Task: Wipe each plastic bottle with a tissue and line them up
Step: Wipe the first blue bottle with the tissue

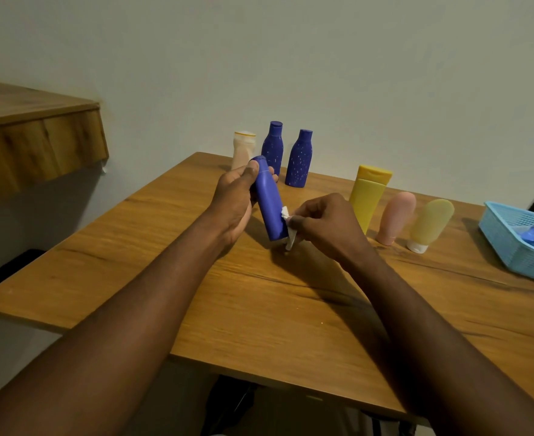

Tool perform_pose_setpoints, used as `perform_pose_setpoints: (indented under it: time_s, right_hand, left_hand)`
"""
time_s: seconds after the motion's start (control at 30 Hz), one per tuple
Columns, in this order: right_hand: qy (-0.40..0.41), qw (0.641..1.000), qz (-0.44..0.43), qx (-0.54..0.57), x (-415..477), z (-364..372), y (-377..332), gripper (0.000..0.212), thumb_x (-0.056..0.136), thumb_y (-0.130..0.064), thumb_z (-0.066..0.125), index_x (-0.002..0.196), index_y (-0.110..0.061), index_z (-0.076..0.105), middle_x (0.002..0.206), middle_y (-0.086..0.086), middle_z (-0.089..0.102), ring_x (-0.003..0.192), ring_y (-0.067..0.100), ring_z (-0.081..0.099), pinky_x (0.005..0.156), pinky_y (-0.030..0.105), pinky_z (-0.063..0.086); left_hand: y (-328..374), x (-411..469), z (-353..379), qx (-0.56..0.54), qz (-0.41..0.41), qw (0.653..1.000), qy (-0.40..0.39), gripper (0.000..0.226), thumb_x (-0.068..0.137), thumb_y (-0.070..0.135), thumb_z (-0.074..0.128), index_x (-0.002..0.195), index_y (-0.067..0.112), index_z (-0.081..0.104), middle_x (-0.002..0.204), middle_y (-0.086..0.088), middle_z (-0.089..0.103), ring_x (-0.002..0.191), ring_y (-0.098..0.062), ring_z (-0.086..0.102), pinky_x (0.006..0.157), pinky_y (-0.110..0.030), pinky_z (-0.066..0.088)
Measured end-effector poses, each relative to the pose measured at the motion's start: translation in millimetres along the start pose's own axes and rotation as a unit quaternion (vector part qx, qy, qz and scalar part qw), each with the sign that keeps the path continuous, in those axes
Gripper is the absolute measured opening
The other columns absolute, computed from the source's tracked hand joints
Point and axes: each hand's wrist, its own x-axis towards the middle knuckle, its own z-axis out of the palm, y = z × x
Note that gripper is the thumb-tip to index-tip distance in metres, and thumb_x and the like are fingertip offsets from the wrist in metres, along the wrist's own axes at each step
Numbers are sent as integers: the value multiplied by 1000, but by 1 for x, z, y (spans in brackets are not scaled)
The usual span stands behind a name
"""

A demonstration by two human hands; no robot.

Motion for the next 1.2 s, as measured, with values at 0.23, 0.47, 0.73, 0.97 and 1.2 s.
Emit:
perform_pose_setpoints:
  time_s: [0.23,0.47,0.73,0.97,1.2]
  right_hand:
    - [39,993,-115,8,-4,11,-10,25,96,-28,66,117,-17,74,106,-3,73,92,8,67,75,25,55]
    - [98,985,-137,29,-3,9,-10,24,98,-21,63,122,-21,69,117,-2,58,108,9,56,83,21,51]
    - [-8,994,-42,100,-2,-5,6,12,88,-17,76,95,-11,69,84,6,73,77,23,71,74,49,61]
    - [65,984,-153,65,-6,-1,-6,12,90,-25,75,98,-18,70,92,-8,70,86,10,67,72,28,58]
    - [152,975,-142,76,-4,0,-8,11,96,-24,67,99,-14,63,99,-7,66,95,6,64,76,22,55]
  left_hand:
    - [-2,-3,3,1,-30,999,-22,11,106,24,52,110,18,62,124,-16,69,117,-29,69,107,-49,52]
    - [-3,-9,7,-19,-46,997,-66,18,104,18,56,113,10,69,120,-15,71,119,-26,68,108,-45,51]
    - [-1,-10,4,18,1,999,-50,19,97,26,67,110,13,73,118,-13,74,116,-26,69,107,-44,52]
    - [0,-9,3,68,42,996,-50,40,85,30,81,122,19,72,122,-2,73,120,-21,67,106,-48,53]
    - [0,-14,11,132,96,985,-59,31,89,26,78,120,22,73,117,6,72,110,-5,67,90,-24,58]
